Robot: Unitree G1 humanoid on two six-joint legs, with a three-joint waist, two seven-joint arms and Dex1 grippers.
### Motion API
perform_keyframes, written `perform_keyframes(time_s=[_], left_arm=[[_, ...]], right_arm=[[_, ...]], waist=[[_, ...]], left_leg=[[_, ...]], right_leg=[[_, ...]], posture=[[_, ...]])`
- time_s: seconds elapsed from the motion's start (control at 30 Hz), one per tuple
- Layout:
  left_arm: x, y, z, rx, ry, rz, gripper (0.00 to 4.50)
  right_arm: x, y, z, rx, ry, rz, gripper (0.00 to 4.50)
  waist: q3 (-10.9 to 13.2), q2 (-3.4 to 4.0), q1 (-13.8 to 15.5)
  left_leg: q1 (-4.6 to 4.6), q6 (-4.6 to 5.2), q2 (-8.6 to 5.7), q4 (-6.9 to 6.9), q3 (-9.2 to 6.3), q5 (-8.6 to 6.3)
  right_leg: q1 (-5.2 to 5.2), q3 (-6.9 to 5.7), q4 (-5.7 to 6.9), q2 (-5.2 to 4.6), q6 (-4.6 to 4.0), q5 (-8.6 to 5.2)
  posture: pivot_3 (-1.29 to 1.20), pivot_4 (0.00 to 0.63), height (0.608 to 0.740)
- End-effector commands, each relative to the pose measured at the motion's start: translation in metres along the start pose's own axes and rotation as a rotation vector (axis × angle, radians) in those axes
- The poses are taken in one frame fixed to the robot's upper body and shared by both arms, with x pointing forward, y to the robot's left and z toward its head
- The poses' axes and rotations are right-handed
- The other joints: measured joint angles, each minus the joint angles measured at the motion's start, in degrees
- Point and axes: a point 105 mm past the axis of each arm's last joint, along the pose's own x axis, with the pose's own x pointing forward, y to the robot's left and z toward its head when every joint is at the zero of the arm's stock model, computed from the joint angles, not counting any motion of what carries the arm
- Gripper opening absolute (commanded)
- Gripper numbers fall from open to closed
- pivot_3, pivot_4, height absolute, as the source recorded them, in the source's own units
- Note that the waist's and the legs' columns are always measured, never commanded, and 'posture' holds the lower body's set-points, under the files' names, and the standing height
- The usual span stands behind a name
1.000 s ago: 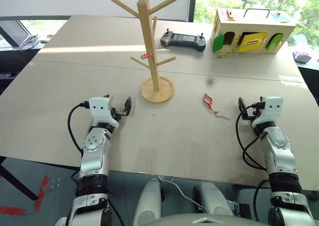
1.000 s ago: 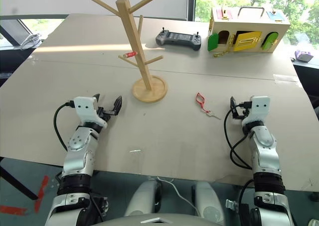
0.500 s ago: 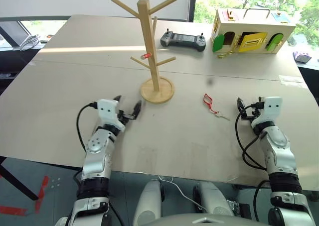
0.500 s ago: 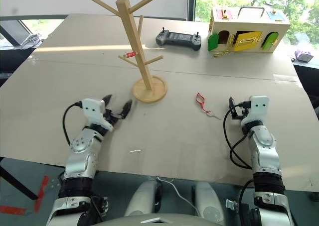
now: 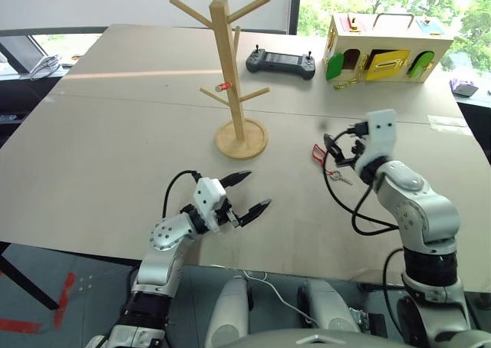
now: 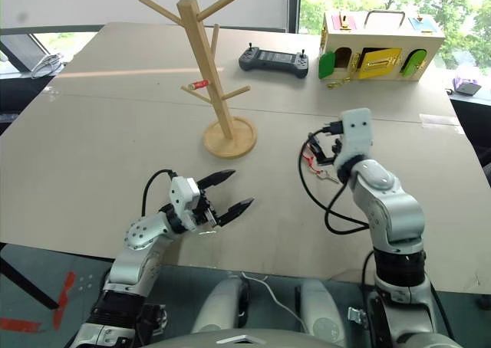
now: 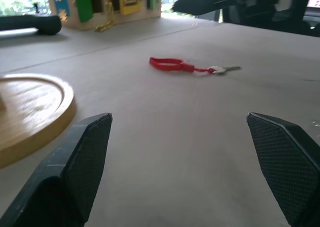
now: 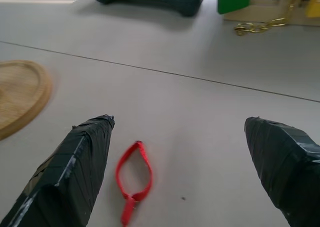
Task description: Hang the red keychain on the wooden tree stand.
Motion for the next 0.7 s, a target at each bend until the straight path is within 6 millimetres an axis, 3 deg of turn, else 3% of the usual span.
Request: perform_keyframes(time_s=[0.03,0.3,0.43,0.7], left_arm=[[0.003,-0.003,0.009,0.048,-0.039,-0.052,4.5],[0.002,-0.008,0.008,0.037,-0.035,-0.094,4.5],[0.004,-0.009,0.009,0.029,-0.038,-0.096,4.5],[0.007,-0.009,0.009,0.028,-0.036,-0.101,4.5]], right_arm=[[-0.003,0.011,0.007,-0.016,0.033,-0.042,4.46],[-0.007,0.024,-0.025,0.029,0.148,-0.07,4.46],[-0.006,0.017,-0.032,0.019,0.154,-0.103,4.46],[0.003,0.023,-0.038,0.05,0.111,-0.084,4.46]], waist=[[0.0,0.0,0.1],[0.0,0.01,-0.1],[0.0,0.01,-0.1],[0.0,0.01,-0.2]], left_leg=[[-0.01,0.0,0.0,0.0,0.0,0.0],[-0.01,0.01,-0.01,-0.01,0.0,0.0],[-0.01,0.01,-0.01,0.0,0.01,0.0],[0.0,0.01,0.0,-0.01,0.0,0.0]], right_leg=[[0.0,0.0,-0.02,0.0,0.0,0.0],[-0.01,-0.01,-0.01,-0.01,0.01,0.0],[-0.01,-0.01,-0.01,-0.01,0.01,-0.01],[-0.02,-0.01,-0.01,0.01,0.01,-0.01]], posture=[[0.0,0.15,0.74],[0.0,0.15,0.74],[0.0,0.15,0.74],[0.0,0.15,0.74]])
